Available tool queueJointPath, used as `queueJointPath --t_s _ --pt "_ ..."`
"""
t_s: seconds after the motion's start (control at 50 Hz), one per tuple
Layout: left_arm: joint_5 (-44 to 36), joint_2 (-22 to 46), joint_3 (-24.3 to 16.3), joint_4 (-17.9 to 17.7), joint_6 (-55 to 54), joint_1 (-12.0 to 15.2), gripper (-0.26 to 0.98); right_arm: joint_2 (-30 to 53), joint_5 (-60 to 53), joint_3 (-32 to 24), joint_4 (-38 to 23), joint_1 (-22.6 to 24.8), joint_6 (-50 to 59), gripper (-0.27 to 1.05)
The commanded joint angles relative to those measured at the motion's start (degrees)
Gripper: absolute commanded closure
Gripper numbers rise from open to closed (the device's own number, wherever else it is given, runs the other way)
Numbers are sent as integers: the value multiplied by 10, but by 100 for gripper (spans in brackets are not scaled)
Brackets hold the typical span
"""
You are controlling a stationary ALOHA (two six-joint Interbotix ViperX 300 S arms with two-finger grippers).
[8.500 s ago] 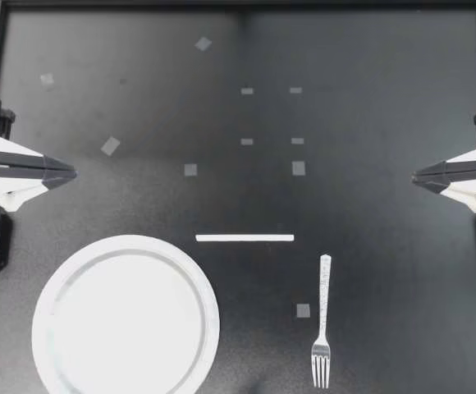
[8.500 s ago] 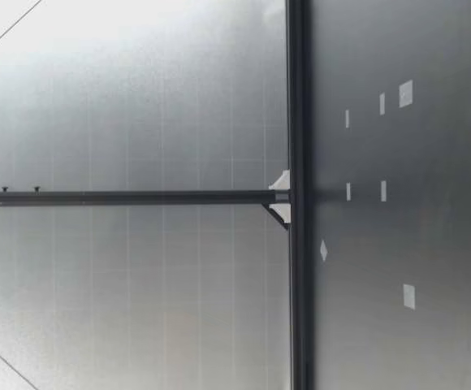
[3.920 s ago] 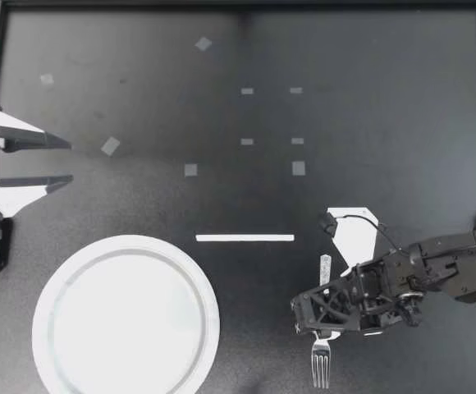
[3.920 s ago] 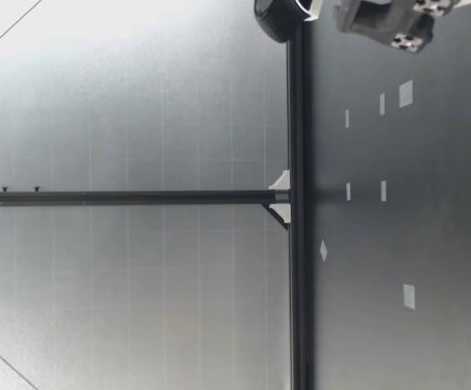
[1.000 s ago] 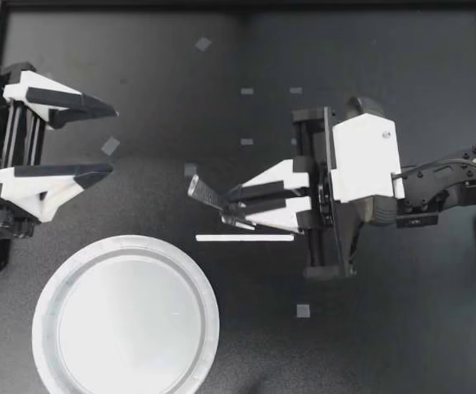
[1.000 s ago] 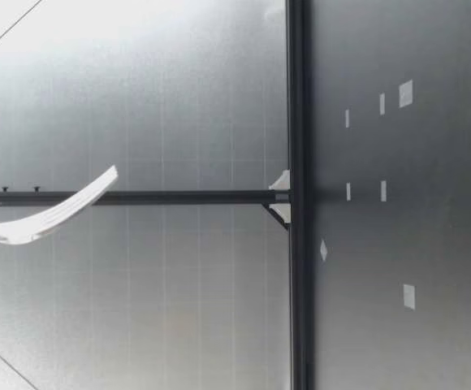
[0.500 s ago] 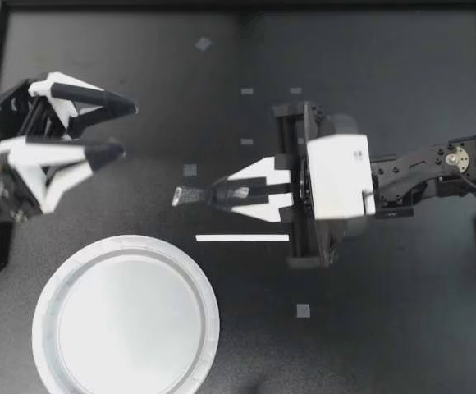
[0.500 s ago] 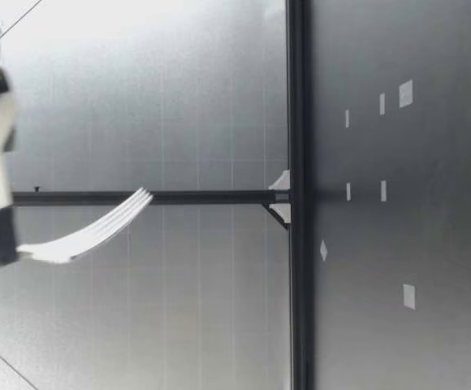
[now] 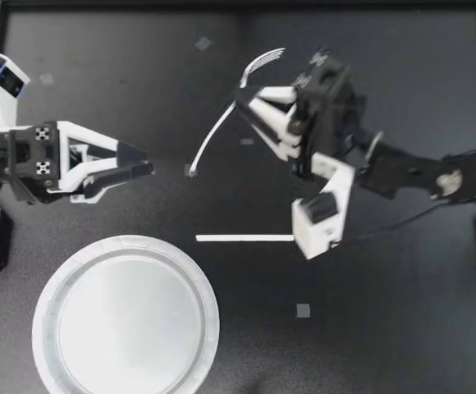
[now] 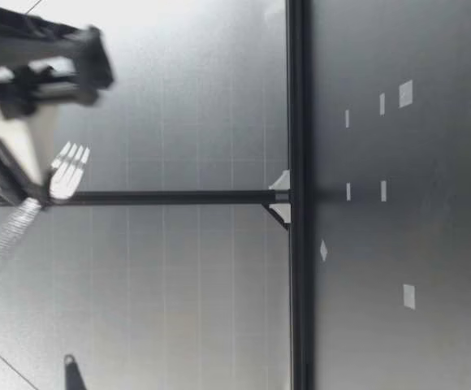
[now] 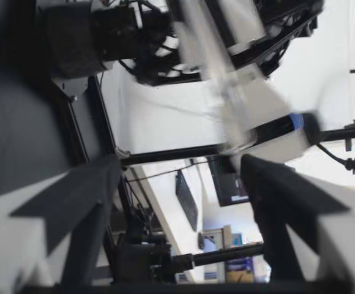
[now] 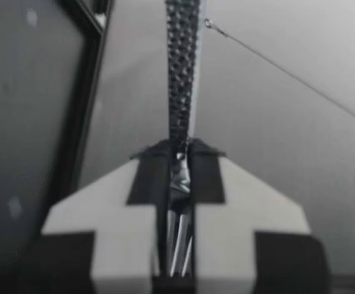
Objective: Pick up the fork and place it on the plate.
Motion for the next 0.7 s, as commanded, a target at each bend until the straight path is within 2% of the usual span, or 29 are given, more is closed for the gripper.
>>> queueJointPath --t_s 0.0,0.14,0.4,0.68 --pt "-8 6 -24 4 -8 -4 -3 19 18 -18 -43 -2 -12 68" --pt "-7 13 -34 11 -26 -4 -3 39 33 -33 -95 -2 -12 68" --pt "-3 18 -24 13 -62 -26 -3 44 32 -41 -97 2 -12 68" --pt "-11 48 -31 20 -74 -27 -3 67 33 -62 -97 15 -3 68"
